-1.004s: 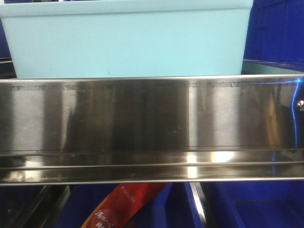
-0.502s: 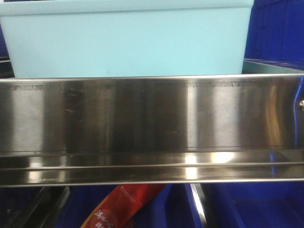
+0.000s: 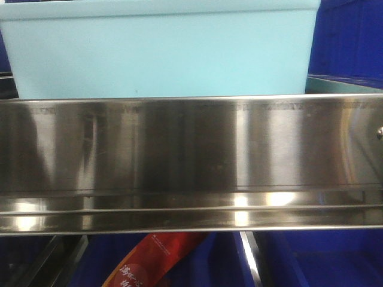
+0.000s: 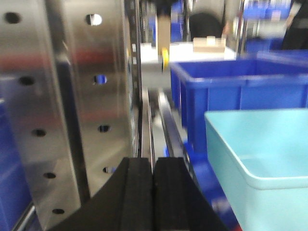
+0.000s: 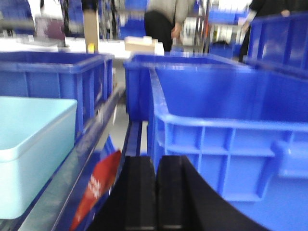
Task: Fetch blue bin and place on conveyor start
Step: 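Reach both grippers down to the rims of the light-blue bin on the shelf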
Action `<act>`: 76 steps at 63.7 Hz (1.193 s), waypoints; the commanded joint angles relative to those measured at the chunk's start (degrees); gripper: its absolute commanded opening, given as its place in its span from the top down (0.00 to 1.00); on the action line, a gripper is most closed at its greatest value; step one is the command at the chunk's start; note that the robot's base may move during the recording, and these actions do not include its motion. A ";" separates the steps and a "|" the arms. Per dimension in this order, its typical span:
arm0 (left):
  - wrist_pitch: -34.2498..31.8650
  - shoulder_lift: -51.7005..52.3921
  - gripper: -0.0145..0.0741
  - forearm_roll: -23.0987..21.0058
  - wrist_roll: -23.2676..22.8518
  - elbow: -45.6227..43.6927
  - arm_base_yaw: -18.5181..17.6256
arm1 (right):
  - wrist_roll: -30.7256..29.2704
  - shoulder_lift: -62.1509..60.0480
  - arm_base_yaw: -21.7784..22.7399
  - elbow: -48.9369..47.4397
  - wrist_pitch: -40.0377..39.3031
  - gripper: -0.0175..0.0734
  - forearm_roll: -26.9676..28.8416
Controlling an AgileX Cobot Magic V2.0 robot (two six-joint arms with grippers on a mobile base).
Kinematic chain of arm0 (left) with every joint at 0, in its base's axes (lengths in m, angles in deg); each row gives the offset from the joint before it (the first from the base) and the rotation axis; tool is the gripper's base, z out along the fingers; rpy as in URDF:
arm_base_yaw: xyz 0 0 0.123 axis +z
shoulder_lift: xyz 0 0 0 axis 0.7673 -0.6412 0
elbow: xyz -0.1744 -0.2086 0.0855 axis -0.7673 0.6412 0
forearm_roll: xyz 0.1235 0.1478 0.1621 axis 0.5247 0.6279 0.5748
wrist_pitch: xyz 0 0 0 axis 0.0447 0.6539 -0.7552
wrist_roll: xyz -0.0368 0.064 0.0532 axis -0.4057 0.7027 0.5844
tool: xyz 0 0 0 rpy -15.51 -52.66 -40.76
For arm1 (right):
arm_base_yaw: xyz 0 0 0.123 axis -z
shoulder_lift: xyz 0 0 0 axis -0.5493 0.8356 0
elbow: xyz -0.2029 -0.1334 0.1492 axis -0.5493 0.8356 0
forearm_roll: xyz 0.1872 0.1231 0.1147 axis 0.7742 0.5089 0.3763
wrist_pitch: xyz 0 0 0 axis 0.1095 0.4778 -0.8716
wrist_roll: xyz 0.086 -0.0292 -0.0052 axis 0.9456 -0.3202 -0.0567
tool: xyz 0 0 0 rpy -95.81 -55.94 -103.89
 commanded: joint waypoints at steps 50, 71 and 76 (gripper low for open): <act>13.69 -30.03 0.96 -7.31 4.42 -25.90 -10.68 | -1.83 32.16 -5.66 -26.98 12.89 0.98 13.32; 18.59 -44.87 0.96 5.37 -15.81 -36.11 -22.41 | 7.08 45.17 -17.81 -30.48 11.13 0.96 11.87; 24.26 -49.86 0.96 9.98 -22.16 -40.52 -22.72 | 10.43 49.24 -17.81 -32.86 11.52 0.96 9.94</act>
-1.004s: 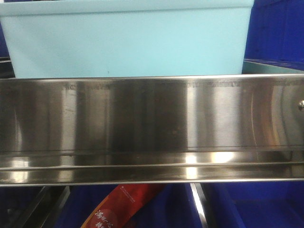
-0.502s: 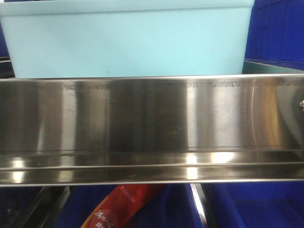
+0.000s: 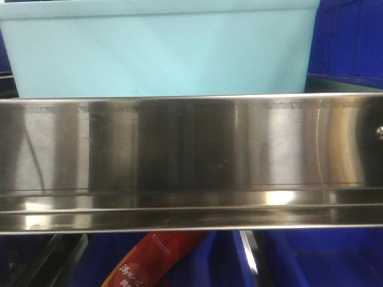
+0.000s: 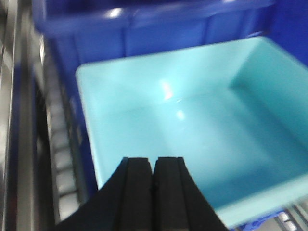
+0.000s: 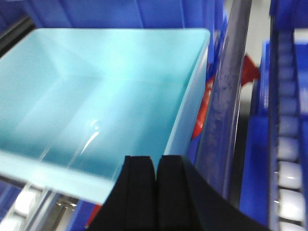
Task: Fetch blue bin and place on conveyor start
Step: 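Reach both grippers down to the rims of the light-blue bin on the shelf, then close both grippers on opposite rims of the light-blue bin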
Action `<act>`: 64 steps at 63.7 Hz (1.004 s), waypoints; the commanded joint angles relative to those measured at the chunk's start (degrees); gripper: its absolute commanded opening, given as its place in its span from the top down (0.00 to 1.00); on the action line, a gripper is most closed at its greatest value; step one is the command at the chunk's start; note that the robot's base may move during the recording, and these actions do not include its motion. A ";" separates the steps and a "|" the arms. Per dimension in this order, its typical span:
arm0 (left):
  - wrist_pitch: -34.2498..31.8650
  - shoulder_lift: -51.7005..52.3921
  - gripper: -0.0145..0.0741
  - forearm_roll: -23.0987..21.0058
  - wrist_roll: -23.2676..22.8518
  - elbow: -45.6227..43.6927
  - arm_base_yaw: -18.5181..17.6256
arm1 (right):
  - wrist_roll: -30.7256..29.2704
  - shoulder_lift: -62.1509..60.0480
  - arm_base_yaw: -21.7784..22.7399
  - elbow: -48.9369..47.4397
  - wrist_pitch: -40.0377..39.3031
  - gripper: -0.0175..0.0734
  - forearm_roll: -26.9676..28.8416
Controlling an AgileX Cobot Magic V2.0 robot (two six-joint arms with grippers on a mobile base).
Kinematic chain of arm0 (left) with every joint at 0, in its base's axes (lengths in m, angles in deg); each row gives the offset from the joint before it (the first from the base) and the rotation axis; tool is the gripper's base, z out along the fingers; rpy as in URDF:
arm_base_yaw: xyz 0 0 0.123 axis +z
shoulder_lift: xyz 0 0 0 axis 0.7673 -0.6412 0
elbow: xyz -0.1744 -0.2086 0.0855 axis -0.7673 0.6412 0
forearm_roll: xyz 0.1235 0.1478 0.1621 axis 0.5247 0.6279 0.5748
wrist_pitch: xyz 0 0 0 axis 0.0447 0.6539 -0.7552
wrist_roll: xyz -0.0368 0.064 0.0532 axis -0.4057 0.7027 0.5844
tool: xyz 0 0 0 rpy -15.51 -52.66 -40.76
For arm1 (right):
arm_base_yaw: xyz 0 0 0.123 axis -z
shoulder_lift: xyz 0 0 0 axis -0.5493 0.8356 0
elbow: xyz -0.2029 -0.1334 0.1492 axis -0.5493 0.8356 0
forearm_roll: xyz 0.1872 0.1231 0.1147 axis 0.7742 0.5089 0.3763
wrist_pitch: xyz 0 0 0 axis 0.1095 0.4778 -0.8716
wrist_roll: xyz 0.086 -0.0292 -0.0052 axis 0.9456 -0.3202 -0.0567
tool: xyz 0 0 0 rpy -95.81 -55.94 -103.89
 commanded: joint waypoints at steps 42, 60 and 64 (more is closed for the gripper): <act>14.91 -22.06 0.92 11.49 -14.40 -21.09 -0.49 | 21.82 32.80 -6.97 -35.96 25.06 0.96 -25.55; 16.25 -23.74 0.53 7.45 -14.17 -21.09 1.96 | 21.82 34.64 -6.97 -35.97 25.06 0.55 -24.75; 16.62 -23.99 0.52 7.45 -13.37 -21.09 2.54 | 21.82 35.35 -6.97 -35.97 25.06 0.51 -24.15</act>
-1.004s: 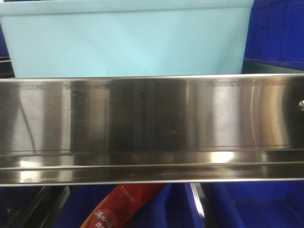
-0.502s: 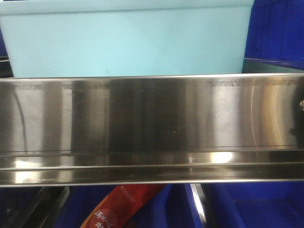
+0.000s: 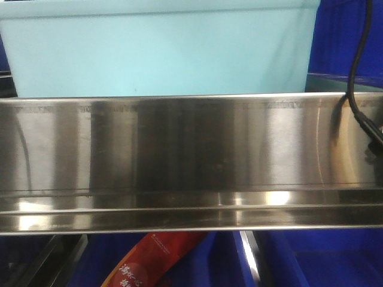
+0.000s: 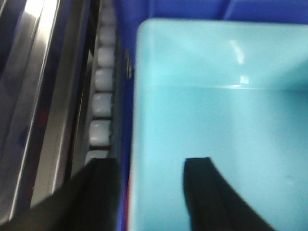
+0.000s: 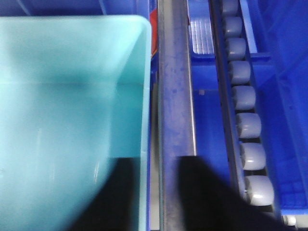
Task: Fetch blue bin and place on conveyor start
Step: 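Close both grippers on opposite rims of the light-blue bin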
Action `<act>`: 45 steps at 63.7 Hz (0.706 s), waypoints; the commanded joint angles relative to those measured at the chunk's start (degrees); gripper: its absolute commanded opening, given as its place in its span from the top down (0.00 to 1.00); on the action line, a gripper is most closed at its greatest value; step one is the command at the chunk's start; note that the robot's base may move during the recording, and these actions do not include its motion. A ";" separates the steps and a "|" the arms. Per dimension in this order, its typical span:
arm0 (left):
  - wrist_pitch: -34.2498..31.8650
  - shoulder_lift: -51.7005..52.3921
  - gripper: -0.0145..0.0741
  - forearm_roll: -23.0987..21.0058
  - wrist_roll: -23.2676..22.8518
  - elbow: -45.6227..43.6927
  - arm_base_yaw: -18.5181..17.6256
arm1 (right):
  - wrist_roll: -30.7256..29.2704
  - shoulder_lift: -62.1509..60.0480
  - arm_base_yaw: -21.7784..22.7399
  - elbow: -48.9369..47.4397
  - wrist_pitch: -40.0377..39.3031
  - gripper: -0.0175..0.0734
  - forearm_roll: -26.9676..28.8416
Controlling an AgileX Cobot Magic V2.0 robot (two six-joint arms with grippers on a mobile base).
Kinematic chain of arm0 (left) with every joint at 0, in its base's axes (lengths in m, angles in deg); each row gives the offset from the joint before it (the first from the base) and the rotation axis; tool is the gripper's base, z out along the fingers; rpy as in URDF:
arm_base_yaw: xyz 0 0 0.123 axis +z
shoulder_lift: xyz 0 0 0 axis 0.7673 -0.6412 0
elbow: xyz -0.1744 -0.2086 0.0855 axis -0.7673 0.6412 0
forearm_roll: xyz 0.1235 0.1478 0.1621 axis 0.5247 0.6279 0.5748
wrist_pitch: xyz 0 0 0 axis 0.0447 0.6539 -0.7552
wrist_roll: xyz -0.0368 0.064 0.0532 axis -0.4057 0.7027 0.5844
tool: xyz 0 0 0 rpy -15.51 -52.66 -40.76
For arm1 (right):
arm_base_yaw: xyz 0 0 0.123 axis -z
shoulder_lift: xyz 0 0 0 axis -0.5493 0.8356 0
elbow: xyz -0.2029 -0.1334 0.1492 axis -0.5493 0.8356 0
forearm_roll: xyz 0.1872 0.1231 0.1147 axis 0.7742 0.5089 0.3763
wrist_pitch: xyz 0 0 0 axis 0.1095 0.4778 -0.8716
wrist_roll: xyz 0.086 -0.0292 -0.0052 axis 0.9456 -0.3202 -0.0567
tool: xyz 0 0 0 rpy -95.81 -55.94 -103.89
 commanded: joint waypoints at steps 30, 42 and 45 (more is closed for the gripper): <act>1.37 -5.45 0.53 -1.18 1.51 -0.37 1.28 | 0.01 6.34 0.21 -0.41 -1.63 0.57 0.47; 1.57 -6.13 0.53 -1.83 1.61 -0.37 1.28 | 0.01 7.07 0.21 -0.41 -2.29 0.57 0.47; 1.44 -6.27 0.53 -2.10 1.61 -0.37 1.28 | 0.01 7.18 0.21 -0.41 -2.29 0.57 0.47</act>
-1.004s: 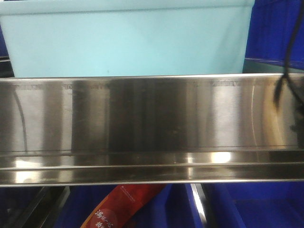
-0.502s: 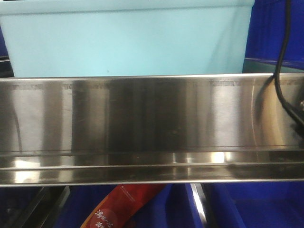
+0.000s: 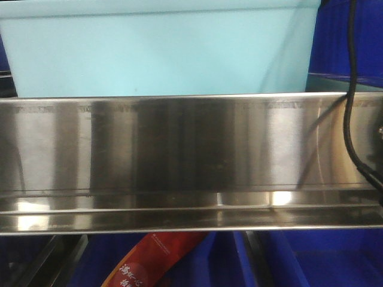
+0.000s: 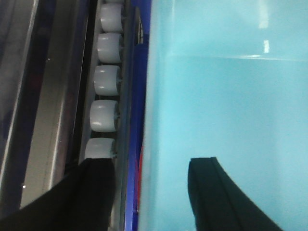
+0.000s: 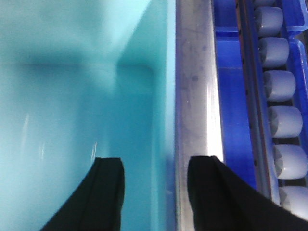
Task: Fetch blue bin and place on conveyor start
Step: 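Close both grippers on opposite rims of the light-blue bin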
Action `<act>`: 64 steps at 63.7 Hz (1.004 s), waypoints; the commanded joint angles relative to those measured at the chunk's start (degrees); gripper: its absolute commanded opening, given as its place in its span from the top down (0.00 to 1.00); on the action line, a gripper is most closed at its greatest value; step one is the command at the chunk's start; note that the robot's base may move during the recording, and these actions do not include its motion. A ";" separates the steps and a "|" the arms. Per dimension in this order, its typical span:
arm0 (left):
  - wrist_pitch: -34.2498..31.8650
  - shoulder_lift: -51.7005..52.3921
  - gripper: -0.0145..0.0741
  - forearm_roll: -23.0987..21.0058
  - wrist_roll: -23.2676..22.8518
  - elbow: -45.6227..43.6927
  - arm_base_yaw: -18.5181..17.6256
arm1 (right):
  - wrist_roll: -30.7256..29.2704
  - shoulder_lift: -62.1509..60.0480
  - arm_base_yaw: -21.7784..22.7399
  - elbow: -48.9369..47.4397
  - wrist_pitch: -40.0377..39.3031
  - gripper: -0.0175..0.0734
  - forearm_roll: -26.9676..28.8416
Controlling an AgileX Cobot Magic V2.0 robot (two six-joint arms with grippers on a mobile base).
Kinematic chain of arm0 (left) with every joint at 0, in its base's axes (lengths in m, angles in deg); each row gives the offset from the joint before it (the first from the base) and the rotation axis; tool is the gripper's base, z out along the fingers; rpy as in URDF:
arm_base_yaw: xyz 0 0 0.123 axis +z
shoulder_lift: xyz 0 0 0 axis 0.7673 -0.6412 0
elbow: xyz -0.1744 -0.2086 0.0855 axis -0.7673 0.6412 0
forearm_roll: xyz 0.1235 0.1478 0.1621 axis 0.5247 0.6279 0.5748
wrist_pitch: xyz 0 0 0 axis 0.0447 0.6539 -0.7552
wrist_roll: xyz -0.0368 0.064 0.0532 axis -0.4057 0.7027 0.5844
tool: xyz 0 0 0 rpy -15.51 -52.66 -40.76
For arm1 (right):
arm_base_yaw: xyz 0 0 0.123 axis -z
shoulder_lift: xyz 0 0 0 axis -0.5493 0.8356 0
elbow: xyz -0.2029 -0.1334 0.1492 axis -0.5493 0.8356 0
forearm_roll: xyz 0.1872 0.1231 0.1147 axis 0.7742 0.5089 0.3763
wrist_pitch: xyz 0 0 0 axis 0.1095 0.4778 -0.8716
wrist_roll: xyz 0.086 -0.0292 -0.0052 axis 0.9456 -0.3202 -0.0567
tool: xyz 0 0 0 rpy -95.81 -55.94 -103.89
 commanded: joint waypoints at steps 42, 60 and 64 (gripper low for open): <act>-0.63 -1.21 0.53 -1.72 1.32 -0.28 1.03 | -2.82 0.46 0.21 -0.33 -0.94 0.57 -0.60; -0.63 -1.21 0.53 -1.72 1.32 -0.28 1.03 | -2.82 0.46 0.21 -0.33 -0.94 0.57 -0.60; -0.63 -1.21 0.53 -1.72 1.32 -0.28 1.03 | -2.82 0.46 0.21 -0.33 -0.94 0.57 -0.60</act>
